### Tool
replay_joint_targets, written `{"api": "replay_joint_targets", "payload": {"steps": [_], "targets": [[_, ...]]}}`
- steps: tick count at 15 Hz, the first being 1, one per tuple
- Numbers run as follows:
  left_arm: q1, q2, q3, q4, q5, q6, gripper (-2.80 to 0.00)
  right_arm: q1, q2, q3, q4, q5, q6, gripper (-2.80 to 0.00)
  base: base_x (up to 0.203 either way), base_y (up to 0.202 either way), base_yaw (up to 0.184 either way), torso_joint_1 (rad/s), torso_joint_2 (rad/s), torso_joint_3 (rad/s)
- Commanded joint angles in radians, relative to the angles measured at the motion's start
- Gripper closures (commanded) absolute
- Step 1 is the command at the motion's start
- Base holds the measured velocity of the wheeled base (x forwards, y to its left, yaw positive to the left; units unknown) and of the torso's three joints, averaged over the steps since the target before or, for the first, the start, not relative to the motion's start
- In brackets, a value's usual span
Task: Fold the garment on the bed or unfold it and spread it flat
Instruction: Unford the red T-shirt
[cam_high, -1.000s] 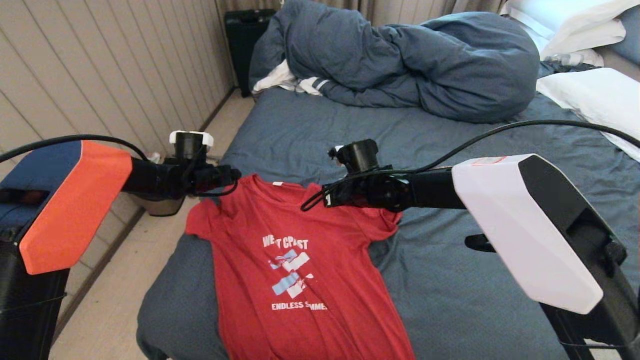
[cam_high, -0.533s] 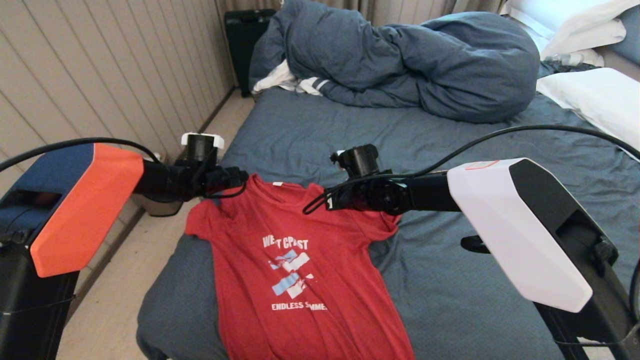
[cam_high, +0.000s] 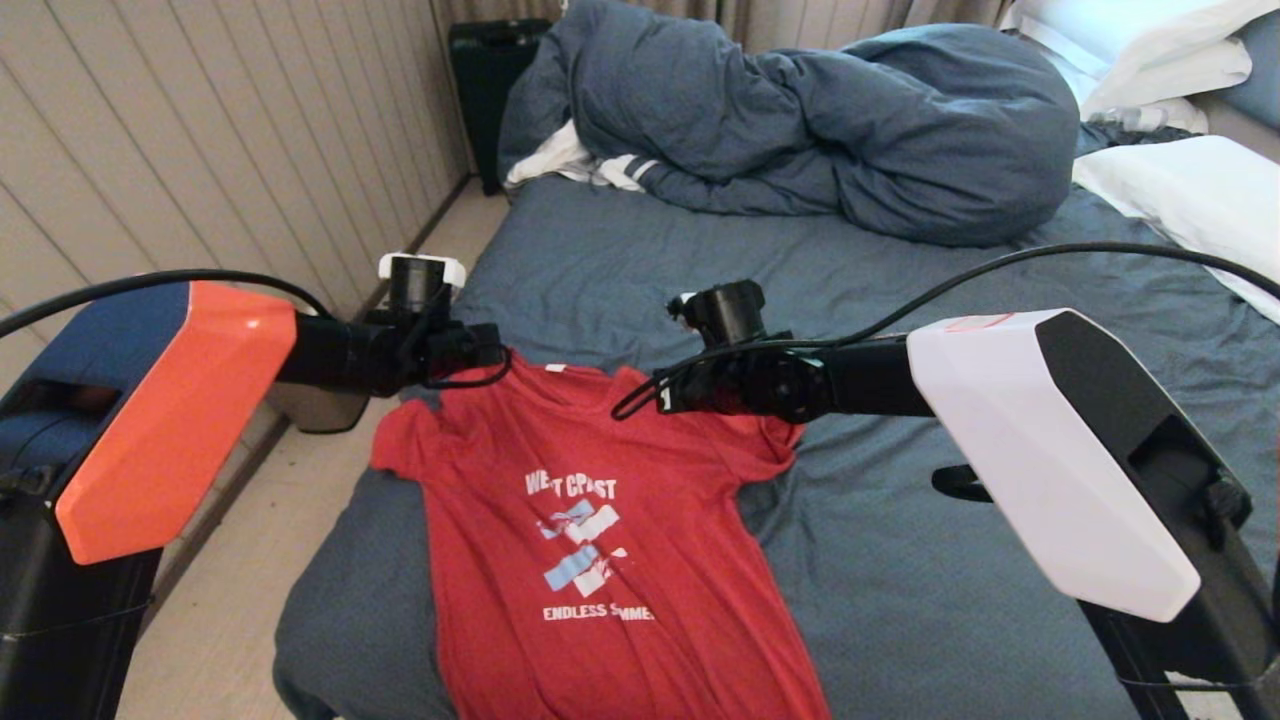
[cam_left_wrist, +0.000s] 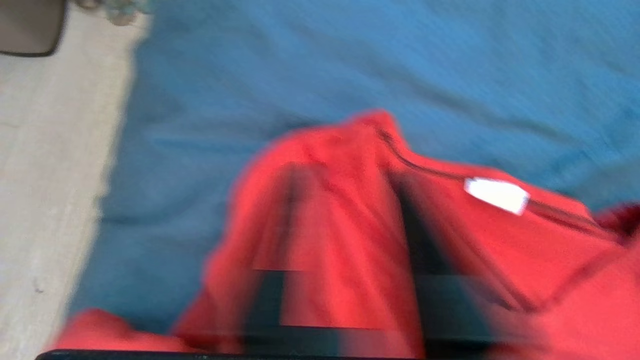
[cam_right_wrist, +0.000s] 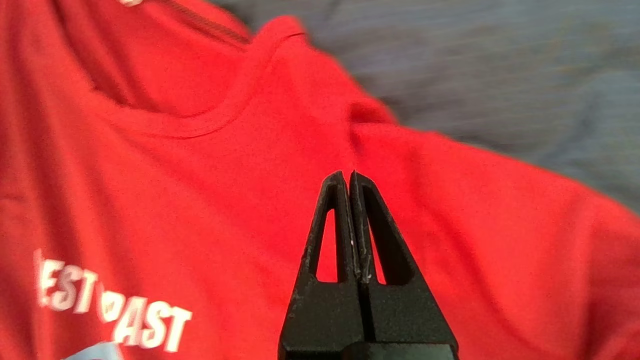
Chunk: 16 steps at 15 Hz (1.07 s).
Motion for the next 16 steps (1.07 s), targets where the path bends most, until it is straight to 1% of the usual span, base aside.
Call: {"api": "replay_joint_targets", "payload": {"steps": [1,2,3,5,8,9,10,11,12,14,16], "targets": [[-0.015,-0.014,0.033,0.004,0.002,-0.002,0.0,-0.011,-0.019,0.003,0.005,-0.008,0.003,0.0,0.0,0.0,0.0,0.0,0.0,0.0],[-0.017,-0.041,0.091,0.006,0.004,-0.002,0.0,-0.015,-0.035,0.022,0.013,-0.025,0.002,0.0,0.0,0.0,0.0,0.0,0.0,0.0],[-0.017,-0.08,0.174,0.005,0.003,-0.004,0.0,-0.03,-0.056,0.042,0.021,-0.033,0.002,0.0,0.0,0.0,0.0,0.0,0.0,0.0],[-0.017,-0.163,0.342,0.002,0.0,-0.009,0.0,-0.048,-0.101,0.085,0.053,-0.034,0.008,0.0,0.0,0.0,0.0,0.0,0.0,0.0],[-0.018,-0.335,0.623,-0.011,-0.006,-0.017,0.0,-0.056,-0.17,0.157,0.083,-0.034,0.04,0.0,0.0,0.0,0.0,0.0,0.0,0.0],[-0.021,-0.4,0.696,-0.014,-0.008,-0.023,0.0,-0.067,-0.186,0.178,0.084,-0.034,0.049,0.0,0.0,0.0,0.0,0.0,0.0,0.0],[-0.027,-0.446,0.747,-0.017,-0.012,-0.044,0.0,-0.084,-0.19,0.19,0.087,-0.036,0.057,0.0,0.0,0.0,0.0,0.0,0.0,0.0],[-0.036,-0.466,0.773,-0.017,-0.01,-0.1,0.0,-0.101,-0.191,0.194,0.093,-0.04,0.066,0.0,0.0,0.0,0.0,0.0,0.0,0.0],[-0.04,-0.474,0.79,-0.008,-0.006,-0.142,0.0,-0.122,-0.19,0.189,0.117,-0.047,0.074,0.0,0.0,0.0,0.0,0.0,0.0,0.0],[-0.04,-0.488,0.869,-0.014,-0.009,-0.173,0.0,-0.164,-0.177,0.171,0.206,-0.092,0.097,0.0,0.0,0.0,0.0,0.0,0.0,0.0],[-0.045,-0.469,0.921,-0.043,-0.027,-0.182,0.0,-0.189,-0.16,0.147,0.281,-0.143,0.108,0.0,0.0,0.0,0.0,0.0,0.0,0.0]]}}
